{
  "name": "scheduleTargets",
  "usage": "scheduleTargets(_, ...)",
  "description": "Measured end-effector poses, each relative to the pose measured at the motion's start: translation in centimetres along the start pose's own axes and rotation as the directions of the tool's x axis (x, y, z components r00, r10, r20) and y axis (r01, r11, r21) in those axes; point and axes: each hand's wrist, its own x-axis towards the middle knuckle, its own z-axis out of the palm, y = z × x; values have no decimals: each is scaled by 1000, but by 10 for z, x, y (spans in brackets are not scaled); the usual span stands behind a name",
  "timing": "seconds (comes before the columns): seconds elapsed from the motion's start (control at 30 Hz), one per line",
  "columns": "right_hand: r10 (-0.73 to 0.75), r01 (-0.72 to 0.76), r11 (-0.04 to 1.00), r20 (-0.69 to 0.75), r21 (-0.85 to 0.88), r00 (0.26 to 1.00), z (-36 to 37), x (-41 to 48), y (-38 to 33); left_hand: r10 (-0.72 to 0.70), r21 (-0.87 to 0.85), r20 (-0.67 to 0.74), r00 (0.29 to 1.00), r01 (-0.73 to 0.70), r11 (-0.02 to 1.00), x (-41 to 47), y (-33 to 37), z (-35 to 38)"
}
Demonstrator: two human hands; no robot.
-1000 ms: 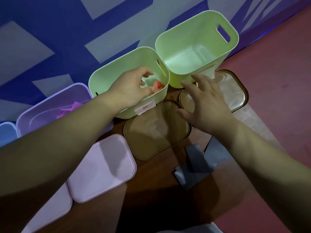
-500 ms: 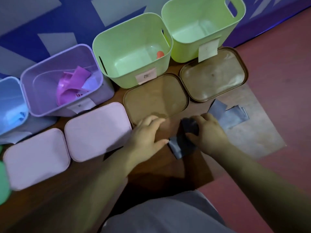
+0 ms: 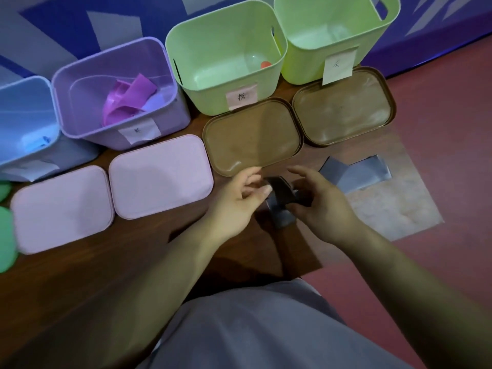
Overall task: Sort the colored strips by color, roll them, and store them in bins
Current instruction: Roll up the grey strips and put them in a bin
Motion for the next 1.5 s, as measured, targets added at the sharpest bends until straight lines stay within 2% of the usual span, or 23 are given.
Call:
scheduleTargets(0.17, -64, 63, 997, 15, 55, 998, -2, -11, -28, 27, -106, -126, 992, -41, 994, -23, 15, -3)
scheduleTargets(0.23, -88, 86, 995, 36, 48, 995, 2, -14, -33, 66, -83, -184, 981, -82, 993, -33, 19, -9)
scheduleTargets(0.33, -87, 85, 996, 86, 22, 993, 7, -14, -37, 95, -83, -194, 976, -112, 990, -48, 19, -21)
scheduleTargets(0.43, -67, 80, 992, 131, -96, 989, 7, -11, -28, 77, -84, -229, 970, -99, 992, -59, 9, -39)
scheduleTargets(0.57, -40, 78, 953, 133, -292, 990, 6, -4, -5, 70, 136, -284, 956, -32, 990, -84, -15, -65)
scheduleTargets(0.7, -63, 118, 909, 147, -401, 987, 17, 12, 3, 23, 173, -331, 943, 37, 984, -102, -44, -83)
scheduleTargets(0.8, -18, 91, 878, 157, -469, 987, 29, 28, 5, 1, 167, -400, 917, 72, 983, -111, -56, -91)
scheduleTargets(0.9, 14, 123, 839, 247, -530, 969, 41, 39, 7, -22, 144, -453, 891, 98, 985, -118, -64, -96)
scheduleTargets(0.97, 25, 144, 816, 284, -560, 959, 46, 40, 11, -27, 106, -467, 884, 87, 991, -122, -68, -96)
scheduleTargets(1.07, 28, 145, 761, 256, -632, 966, 49, 40, 17, -44, 51, -473, 880, 78, 996, -127, -74, -95)
scheduleTargets(1.2, -80, 220, 715, 234, -663, 969, 49, 34, 21, -72, -12, -488, 870, 75, 997, -134, -79, -93)
scheduleTargets(1.27, -95, 231, 729, 239, -645, 966, 47, 30, 21, -69, -42, -474, 878, 56, 998, -136, -78, -90)
scheduleTargets(1.33, -52, 200, 764, 251, -613, 967, 44, 29, 20, -63, -56, -458, 887, 41, 998, -135, -74, -86)
scheduleTargets(1.5, 40, 163, 760, 295, -629, 955, 44, 25, 24, -40, -65, -447, 893, 13, 998, -135, -60, -73)
